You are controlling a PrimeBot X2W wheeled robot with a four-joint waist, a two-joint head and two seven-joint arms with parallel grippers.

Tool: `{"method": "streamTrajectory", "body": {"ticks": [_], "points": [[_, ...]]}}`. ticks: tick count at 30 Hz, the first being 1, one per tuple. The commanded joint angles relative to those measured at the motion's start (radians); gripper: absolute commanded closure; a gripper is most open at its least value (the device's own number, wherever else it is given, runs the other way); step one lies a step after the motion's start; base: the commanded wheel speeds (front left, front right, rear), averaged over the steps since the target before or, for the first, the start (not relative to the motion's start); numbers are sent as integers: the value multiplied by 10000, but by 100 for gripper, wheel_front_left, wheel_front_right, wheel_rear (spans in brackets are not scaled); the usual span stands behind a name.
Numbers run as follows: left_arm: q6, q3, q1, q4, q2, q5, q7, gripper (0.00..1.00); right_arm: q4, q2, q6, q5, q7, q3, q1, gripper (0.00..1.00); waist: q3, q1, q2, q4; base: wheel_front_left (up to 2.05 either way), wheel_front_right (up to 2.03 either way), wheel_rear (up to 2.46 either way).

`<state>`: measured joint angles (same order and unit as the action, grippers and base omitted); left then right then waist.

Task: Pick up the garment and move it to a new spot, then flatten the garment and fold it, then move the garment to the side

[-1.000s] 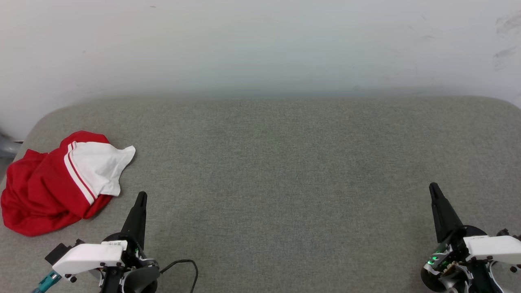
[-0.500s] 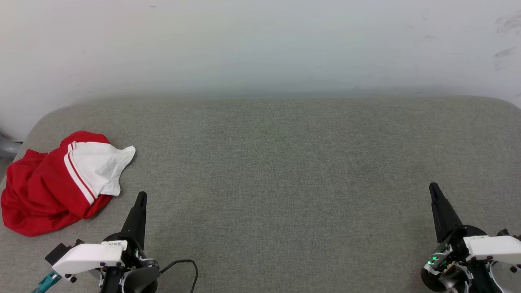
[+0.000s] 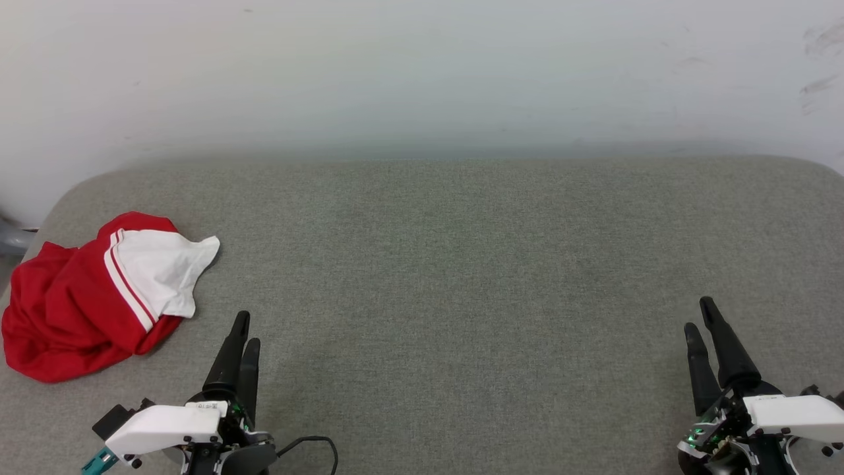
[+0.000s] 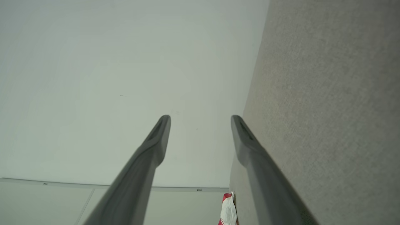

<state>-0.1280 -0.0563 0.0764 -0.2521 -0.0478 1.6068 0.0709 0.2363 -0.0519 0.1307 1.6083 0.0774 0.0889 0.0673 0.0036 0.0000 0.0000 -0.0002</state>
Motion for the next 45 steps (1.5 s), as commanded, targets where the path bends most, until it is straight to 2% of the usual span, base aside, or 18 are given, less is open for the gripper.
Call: {"method": "streamTrajectory", "body": {"ticks": [1,13,22,26,32,33,34,35,45], "points": [[-10,128,324,310,-23,-80,-123,0,-312,-9,2,-71,-119,-63,104,0,-2,0,0,0,0,0,0],[-14,557,331,906,-25,-930,-659,0,-820,-95,2,-326,-685,-358,-48,0,-23,0,0,-2,0,0,0],[-17,856,294,1225,-43,-2444,-1019,0,-1056,-297,2,-1015,-1072,-522,-157,0,-40,0,0,-2,0,0,0],[-18,856,265,1298,-47,-3440,-1164,0,-1103,-361,1,-1975,-1228,-453,-185,0,-48,0,0,1,0,0,0],[-20,800,223,1466,-41,-5036,-1377,0,-1237,-403,1,-3998,-1438,-385,-232,0,-56,0,0,5,0,0,0],[-20,800,223,1466,-41,-5036,-1377,0,-1237,-403,1,-3998,-1438,-385,-232,0,-56,0,0,5,0,0,0],[-21,812,207,1497,-41,-5571,-1447,0,-1274,-385,1,-4629,-1506,-373,-252,0,-58,0,0,7,0,0,0],[-21,812,207,1497,-41,-5571,-1447,0,-1274,-385,1,-4629,-1506,-373,-252,0,-58,0,0,7,0,0,0],[-24,977,119,1489,-140,-7979,-1767,0,-1327,-446,1,-7440,-1826,-329,-325,0,-89,0,0,9,0,0,0]]}}
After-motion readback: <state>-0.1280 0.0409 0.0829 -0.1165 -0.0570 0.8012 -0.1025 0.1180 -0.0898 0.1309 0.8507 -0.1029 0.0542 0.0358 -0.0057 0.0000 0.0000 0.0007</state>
